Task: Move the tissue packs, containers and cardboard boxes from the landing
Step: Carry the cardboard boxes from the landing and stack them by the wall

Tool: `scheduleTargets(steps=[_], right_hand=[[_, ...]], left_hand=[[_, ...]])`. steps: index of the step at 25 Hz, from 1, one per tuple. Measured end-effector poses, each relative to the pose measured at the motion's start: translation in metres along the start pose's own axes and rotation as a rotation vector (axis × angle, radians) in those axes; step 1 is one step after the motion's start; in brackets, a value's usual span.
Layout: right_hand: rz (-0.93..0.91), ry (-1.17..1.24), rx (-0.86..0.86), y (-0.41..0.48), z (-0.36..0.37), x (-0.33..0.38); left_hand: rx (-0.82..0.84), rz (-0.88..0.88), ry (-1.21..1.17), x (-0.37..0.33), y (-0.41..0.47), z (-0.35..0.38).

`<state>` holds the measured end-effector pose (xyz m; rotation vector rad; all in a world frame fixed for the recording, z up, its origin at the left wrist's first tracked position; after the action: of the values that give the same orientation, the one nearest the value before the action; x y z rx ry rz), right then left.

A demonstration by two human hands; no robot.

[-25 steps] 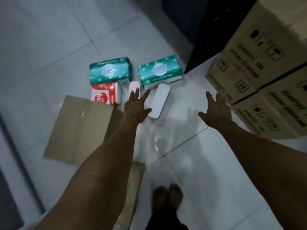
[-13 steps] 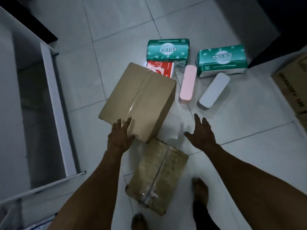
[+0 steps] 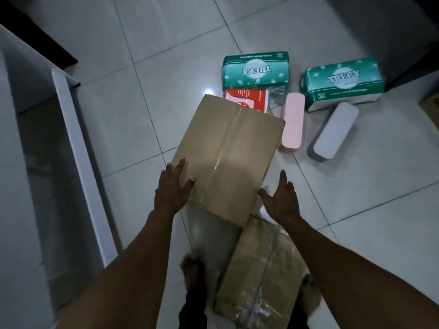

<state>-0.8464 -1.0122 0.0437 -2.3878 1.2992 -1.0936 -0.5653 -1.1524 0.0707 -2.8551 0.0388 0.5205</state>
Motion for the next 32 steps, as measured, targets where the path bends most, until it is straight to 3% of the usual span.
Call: scheduleTargets(steps=[5, 12, 18, 26, 32], right_hand=[[0.121, 0.152, -0.104, 0.030, 0.049, 0.017], [-0.006, 0.307, -0.245, 0.050, 0.077, 0.040], [0.024, 0.314, -0.287, 0.050, 0.073, 0.042], [0.005, 0.375, -0.237, 0.045, 0.060, 0.085], [0.004, 0.503, -0.243, 0.029, -0.021, 0.125]], left_hand=[[0.127, 0.023, -0.036, 0.037, 0.080, 0.031], [0.268, 0.094, -0.301, 0.038, 0.135, 0.059], [0.367, 0.264, -0.267, 0.024, 0.144, 0.060], [0.212, 0.225, -0.187, 0.015, 0.146, 0.001], [0.070, 0.277, -0.109, -0.066, 0.140, -0.101]])
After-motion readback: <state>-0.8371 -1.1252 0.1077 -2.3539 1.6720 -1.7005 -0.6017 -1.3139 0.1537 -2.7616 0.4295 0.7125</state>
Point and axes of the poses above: each hand's wrist, its own y-axis towards the middle knuckle, its own z-axis out of the palm, x = y × z, the point moved 6 cm from there along y, towards the middle knuckle, and after that the axes turned 13 degrees about -x, right-handed, at the moved point
